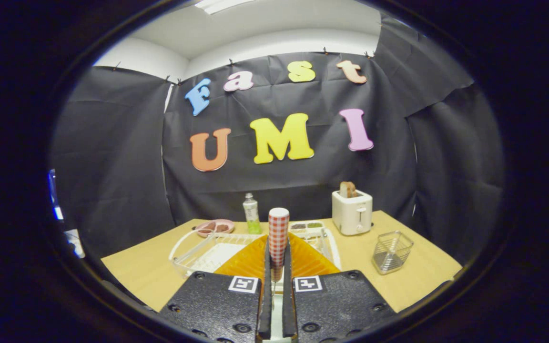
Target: Take the plate from the dish rack, then take the spoon from the basket and place it into the plate.
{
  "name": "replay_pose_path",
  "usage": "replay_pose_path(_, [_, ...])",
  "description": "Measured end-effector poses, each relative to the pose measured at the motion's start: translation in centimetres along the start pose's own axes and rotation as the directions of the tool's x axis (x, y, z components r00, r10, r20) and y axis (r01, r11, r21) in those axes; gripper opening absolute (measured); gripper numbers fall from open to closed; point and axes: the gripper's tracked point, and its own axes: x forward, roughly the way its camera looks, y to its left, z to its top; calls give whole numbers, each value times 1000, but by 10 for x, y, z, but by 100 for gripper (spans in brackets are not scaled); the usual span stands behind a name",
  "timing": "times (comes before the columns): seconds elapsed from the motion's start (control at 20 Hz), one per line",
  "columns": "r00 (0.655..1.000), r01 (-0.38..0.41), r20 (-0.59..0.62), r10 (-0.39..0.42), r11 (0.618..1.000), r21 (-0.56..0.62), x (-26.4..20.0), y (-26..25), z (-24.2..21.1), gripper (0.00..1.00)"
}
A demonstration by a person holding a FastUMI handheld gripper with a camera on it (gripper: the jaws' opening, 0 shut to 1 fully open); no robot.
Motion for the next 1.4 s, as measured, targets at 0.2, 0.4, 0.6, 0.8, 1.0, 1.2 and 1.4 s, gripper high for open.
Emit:
replay_pose_path(0.2, [999,-34,-14,34,999,-13,0,40,-25,15])
replay_pose_path(0.4, [998,-43,-53,42,999,-3,3,50,-48,17])
replay_pose_path(0.6, [997,-5,-77,6,1000,11,7,33,-68,19])
replay_pose_path(0.8, [996,34,-80,-33,999,8,6,15,-74,23])
replay_pose_path(1.0, [995,87,-56,-86,996,25,-9,-12,-65,37])
replay_pose_path(1.2, [988,133,-80,-132,991,1,-26,-30,-60,63])
replay_pose_path(1.4, [991,125,-40,-126,992,-25,-55,-32,-35,83])
